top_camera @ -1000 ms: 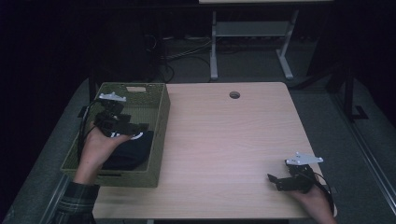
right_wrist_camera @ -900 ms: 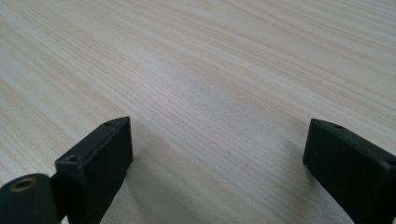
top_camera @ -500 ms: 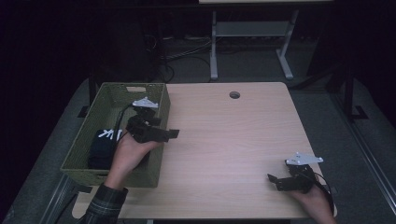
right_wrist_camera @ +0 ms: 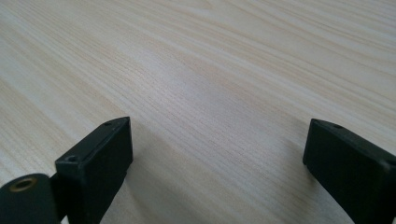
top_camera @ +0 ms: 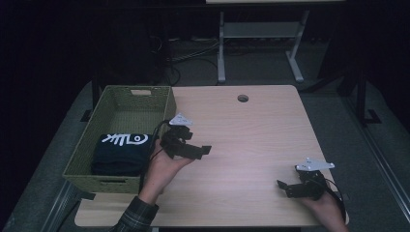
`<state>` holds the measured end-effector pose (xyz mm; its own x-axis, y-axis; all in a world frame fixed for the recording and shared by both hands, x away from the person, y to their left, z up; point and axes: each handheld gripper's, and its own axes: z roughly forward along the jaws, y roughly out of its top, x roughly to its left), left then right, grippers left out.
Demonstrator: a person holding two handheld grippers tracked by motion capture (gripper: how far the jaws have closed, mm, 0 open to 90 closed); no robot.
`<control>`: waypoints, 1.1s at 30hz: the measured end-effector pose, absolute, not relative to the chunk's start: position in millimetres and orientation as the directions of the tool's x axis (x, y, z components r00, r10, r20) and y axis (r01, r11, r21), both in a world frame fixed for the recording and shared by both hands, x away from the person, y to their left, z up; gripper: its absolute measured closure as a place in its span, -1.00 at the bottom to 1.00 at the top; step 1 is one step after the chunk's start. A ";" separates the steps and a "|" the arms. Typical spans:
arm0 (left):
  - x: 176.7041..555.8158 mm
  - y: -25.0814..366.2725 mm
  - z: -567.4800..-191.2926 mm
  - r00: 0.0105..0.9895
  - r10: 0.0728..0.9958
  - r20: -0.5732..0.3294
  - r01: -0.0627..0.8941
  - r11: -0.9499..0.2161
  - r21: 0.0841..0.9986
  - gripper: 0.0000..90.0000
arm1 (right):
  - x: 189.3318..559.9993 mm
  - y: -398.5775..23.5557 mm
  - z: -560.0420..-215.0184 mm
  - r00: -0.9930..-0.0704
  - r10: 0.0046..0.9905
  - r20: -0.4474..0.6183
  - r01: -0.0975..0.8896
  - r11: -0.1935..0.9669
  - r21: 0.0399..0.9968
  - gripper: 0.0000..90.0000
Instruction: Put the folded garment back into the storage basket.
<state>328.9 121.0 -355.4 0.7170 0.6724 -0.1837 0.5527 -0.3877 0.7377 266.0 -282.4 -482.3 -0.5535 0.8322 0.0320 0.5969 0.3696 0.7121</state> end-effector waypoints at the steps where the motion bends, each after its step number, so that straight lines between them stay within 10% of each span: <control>1: 327.8 118.3 -359.4 0.719 0.672 -0.178 0.548 -0.391 0.739 -0.71 | 266.0 -282.5 -482.3 -0.554 0.832 0.032 0.597 0.370 0.712 -0.83; 33: 318.5 94.7 -464.6 0.752 0.645 -0.137 0.522 -0.455 0.721 -0.71 | 266.2 -282.6 -482.5 -0.555 0.831 0.029 0.595 0.372 0.713 -0.83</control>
